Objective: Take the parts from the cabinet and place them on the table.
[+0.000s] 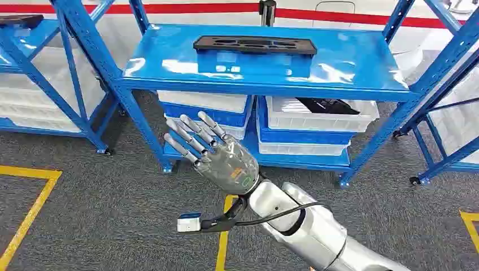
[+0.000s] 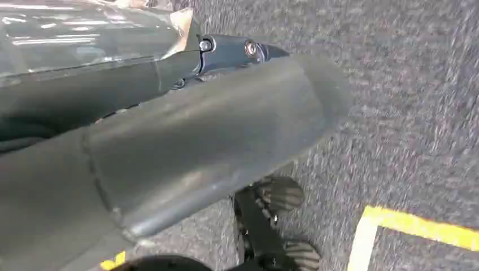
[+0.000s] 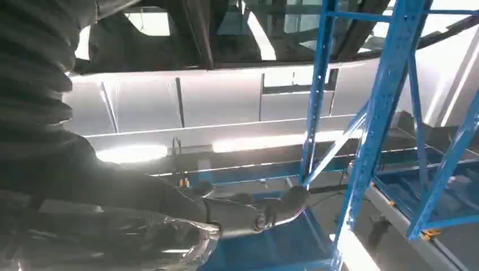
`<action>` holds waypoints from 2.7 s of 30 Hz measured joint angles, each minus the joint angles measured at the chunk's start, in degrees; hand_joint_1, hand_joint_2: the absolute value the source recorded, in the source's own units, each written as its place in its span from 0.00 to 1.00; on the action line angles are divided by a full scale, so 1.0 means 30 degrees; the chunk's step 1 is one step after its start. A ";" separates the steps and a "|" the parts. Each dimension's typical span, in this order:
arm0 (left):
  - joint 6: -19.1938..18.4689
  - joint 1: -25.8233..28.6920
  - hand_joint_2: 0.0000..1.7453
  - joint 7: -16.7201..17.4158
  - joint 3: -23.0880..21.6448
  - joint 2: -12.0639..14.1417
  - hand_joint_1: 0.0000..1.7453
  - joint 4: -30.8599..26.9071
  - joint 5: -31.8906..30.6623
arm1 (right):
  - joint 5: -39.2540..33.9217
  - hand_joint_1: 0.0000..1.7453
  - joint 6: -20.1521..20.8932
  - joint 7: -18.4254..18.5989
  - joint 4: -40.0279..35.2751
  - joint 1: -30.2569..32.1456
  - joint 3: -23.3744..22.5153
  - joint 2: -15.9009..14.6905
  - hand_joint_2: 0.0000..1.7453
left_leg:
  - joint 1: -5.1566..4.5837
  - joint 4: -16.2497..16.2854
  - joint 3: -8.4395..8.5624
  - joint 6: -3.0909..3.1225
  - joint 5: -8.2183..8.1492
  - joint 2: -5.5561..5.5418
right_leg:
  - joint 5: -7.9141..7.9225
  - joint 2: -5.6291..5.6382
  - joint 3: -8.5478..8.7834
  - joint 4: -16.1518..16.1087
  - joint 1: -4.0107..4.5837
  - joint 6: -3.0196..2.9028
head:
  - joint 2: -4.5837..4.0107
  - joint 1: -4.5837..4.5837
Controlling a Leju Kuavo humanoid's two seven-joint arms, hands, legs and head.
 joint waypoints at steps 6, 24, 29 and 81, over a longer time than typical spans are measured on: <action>-0.0014 0.0062 0.00 -0.0022 0.0007 0.0022 0.00 0.0007 0.0000 | 0.0000 0.00 -0.0051 -0.0132 0.0037 0.0267 0.0081 0.0087 1.00 | 0.0111 0.6655 -0.3980 -0.0511 -0.2024 0.0658 | -0.0621 -0.0125 0.0802 -0.0061 -0.0112 -0.0705 | 0.0001 -0.0197; 0.0138 0.0153 0.00 -0.0058 0.0204 0.0000 0.00 0.0036 -0.0007 | 0.0000 0.00 -0.0262 -0.0765 0.0364 0.0617 -0.0131 0.0313 1.00 | -0.0219 0.0343 -0.0959 0.0847 0.0865 0.0409 | -0.1795 -0.0099 -0.1734 0.3754 0.0193 0.0404 | 0.0000 -0.0088; 0.0139 0.0073 0.00 -0.0066 0.0204 -0.0087 0.00 0.0109 -0.0051 | 0.0000 0.00 -0.0262 -0.0758 0.0437 0.0579 -0.0182 0.0335 1.00 | -0.0297 0.0244 -0.0472 0.0392 0.0115 0.0331 | 0.0272 -0.0077 -0.0370 0.0017 0.0451 -0.0253 | 0.0000 -0.0168; 0.0094 -0.0078 0.00 0.0059 0.0146 -0.0459 0.00 0.0167 -0.1202 | 0.0007 0.00 0.2564 0.4459 0.1952 0.1923 -0.1202 -0.0233 1.00 | -0.0091 0.0748 -0.1827 0.0801 0.1437 0.0747 | -0.3301 0.0012 -0.0461 0.4146 0.0242 -0.0068 | 0.0000 -0.0168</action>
